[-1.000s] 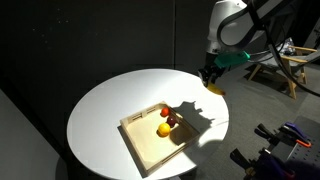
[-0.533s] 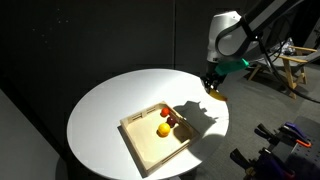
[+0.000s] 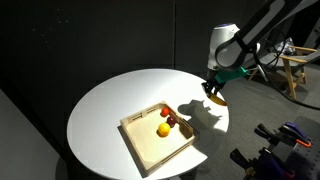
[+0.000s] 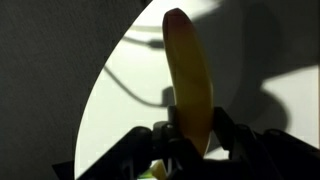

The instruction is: Remove the banana from the box

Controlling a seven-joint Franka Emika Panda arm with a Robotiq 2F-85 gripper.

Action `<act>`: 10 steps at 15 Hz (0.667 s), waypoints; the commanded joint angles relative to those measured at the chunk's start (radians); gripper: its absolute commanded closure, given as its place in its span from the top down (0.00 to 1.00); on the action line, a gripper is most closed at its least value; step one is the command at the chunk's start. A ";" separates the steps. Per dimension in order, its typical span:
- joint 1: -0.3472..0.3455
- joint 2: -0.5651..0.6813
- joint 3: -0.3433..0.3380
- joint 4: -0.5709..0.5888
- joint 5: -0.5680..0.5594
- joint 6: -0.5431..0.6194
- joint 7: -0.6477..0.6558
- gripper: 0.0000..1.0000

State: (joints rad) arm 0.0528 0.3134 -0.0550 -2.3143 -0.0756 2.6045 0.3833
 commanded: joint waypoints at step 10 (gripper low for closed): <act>0.006 0.119 -0.051 0.053 0.007 0.064 -0.023 0.15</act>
State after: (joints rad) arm 0.0534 0.4091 -0.0932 -2.2824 -0.0770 2.6605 0.3833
